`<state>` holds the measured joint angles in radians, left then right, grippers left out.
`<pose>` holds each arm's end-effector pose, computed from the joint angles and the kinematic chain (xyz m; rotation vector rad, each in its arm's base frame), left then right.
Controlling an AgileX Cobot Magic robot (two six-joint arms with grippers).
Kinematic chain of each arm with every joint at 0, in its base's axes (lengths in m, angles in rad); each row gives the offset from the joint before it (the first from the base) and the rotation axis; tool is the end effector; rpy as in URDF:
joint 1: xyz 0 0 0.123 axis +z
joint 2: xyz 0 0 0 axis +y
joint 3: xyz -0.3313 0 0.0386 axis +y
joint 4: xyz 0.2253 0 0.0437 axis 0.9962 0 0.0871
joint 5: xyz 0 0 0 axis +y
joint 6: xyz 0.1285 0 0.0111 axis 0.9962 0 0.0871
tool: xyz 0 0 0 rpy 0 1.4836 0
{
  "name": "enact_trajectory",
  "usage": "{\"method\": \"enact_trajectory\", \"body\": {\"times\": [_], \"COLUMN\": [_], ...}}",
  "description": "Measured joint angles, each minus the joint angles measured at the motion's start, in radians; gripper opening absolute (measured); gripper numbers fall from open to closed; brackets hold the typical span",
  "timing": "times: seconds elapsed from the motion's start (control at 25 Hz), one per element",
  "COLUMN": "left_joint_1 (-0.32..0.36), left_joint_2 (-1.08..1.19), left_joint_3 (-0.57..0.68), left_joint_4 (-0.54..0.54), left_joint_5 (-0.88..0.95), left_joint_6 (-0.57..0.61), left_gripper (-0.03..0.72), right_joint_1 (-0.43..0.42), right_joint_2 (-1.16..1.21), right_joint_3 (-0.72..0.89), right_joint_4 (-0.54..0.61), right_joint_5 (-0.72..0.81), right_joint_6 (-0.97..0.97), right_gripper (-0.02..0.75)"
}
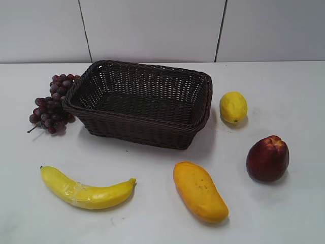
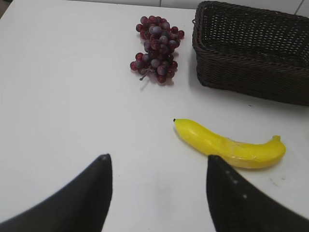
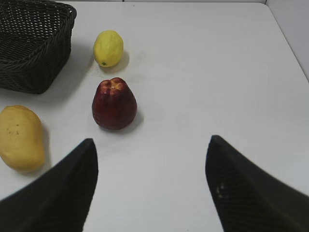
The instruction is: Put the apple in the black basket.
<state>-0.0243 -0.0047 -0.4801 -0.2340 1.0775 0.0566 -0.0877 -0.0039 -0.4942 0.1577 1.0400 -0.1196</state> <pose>-0.0420 -0.0253 0.2437 0.0945 2.0615 -0.2617 -0.0377 0.0209 0.2507 -0.0373 2.0157 0.0565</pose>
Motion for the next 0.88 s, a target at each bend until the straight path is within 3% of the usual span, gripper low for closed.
{"method": "enact_trajectory", "body": {"times": [0.56,0.88], "left_joint_1": [0.000,0.000], "left_joint_2": [0.000,0.000], "left_joint_3": [0.000,0.000], "left_joint_4": [0.000,0.000], "left_joint_5": [0.000,0.000], "left_joint_6": [0.000,0.000], "left_gripper": [0.462,0.462], "right_joint_1": [0.000,-0.001], "right_joint_2": [0.014,0.302], "right_joint_3": [-0.004,-0.086], "right_joint_4": [0.000,0.009], "right_joint_5": [-0.004,-0.028], "right_joint_6": [0.000,0.001], "right_gripper": [0.525,0.525]}}
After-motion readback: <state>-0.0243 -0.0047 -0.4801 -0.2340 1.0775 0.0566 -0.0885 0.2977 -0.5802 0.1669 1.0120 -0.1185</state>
